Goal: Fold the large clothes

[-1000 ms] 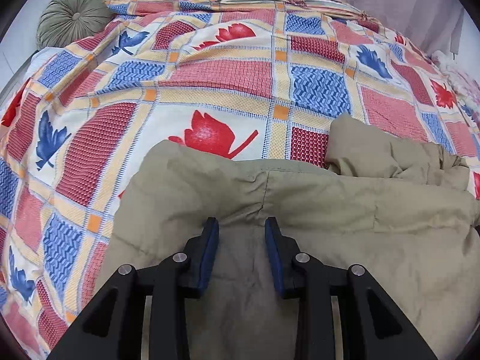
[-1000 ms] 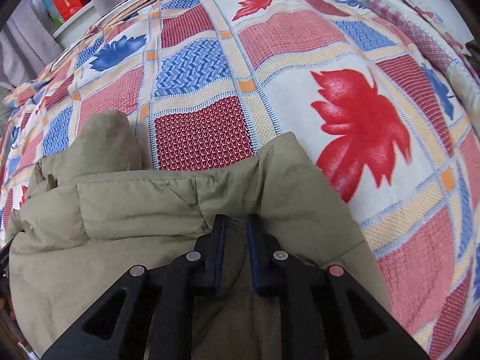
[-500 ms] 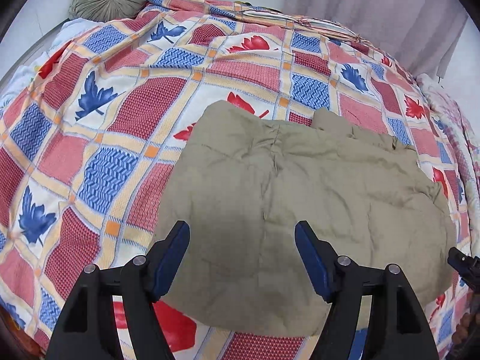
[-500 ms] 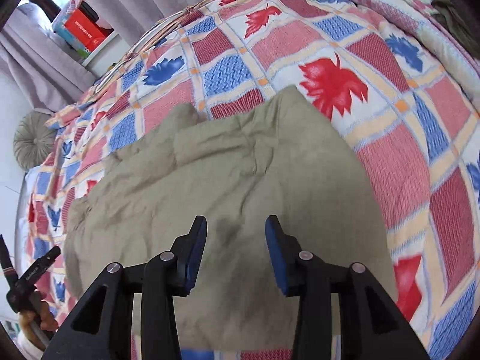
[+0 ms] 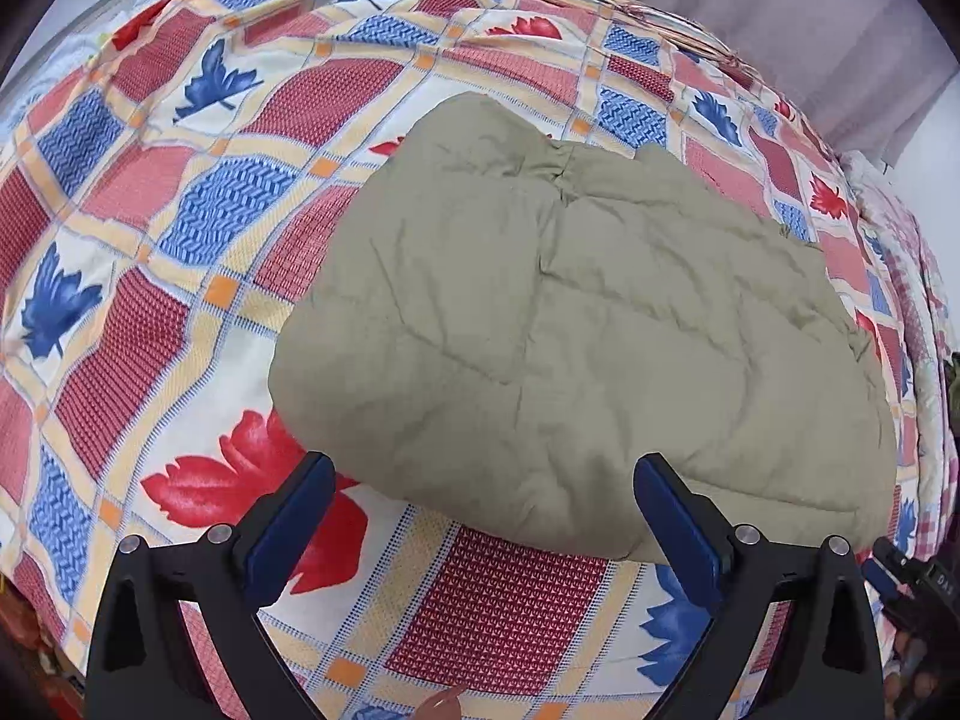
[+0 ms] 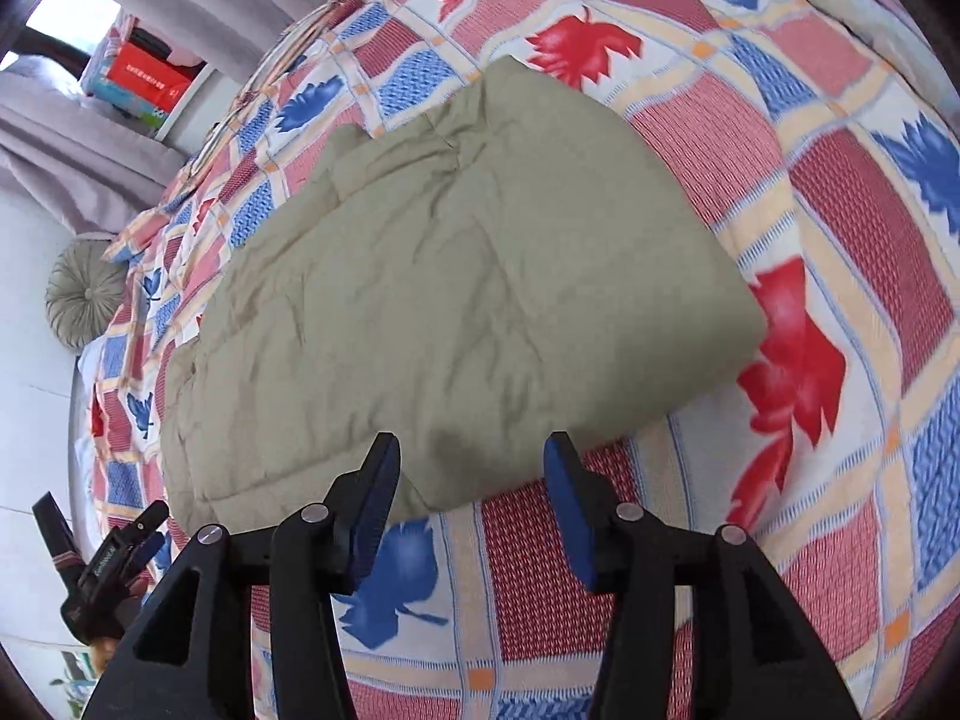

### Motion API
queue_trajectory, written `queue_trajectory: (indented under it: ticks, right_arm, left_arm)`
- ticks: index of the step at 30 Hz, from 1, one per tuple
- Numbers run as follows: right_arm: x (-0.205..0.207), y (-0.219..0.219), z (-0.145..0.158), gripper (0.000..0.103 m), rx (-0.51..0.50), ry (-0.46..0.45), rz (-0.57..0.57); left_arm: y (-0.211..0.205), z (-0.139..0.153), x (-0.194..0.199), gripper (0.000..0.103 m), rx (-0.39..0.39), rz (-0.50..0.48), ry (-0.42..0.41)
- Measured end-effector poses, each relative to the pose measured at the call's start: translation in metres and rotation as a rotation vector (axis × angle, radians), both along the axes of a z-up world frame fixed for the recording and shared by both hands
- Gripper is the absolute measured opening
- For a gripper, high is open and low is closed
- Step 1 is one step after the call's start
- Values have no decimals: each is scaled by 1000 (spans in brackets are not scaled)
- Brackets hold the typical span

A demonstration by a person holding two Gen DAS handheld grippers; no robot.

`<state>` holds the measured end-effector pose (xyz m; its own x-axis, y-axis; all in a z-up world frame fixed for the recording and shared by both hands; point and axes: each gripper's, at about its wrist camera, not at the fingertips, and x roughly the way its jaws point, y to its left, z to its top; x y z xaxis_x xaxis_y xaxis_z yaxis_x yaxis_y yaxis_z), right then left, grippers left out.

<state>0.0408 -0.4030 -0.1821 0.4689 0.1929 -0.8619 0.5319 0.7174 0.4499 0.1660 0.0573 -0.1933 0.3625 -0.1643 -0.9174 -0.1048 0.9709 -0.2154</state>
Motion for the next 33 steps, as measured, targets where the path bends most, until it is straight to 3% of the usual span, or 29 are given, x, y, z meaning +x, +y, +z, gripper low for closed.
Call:
queue_trajectory:
  ticks: [3, 5, 7, 10, 11, 14, 19, 31, 33]
  right_arm:
    - [-9, -1, -9, 55, 17, 8, -19]
    - [-13, -2, -17, 68, 52, 9, -37]
    - [-16, -3, -24, 73, 91, 5, -54]
    - [-20, -5, -33, 75, 123, 7, -84]
    - [-19, -6, -34, 84, 134, 2, -91]
    - [-20, -8, -40, 87, 184, -27, -116]
    - [-13, -13, -58, 87, 300, -51, -155]
    - [28, -17, -90, 89, 502, -140, -224]
    - [36, -15, -96, 99, 530, -152, -227]
  left_arm:
    - [7, -9, -2, 100, -45, 37, 38]
    - [11, -15, -4, 100, -52, 55, 52]
    - [15, -21, -5, 100, -66, 68, 66]
    - [21, -32, -5, 100, -214, 68, 102]
    - [23, -36, -5, 100, -262, 73, 109]
    - [27, -48, -5, 100, -402, 92, 126]
    - [31, -70, 4, 100, -529, 135, 129]
    - [19, -88, 49, 100, -560, 168, 98]
    - [15, -92, 53, 100, -560, 168, 98]
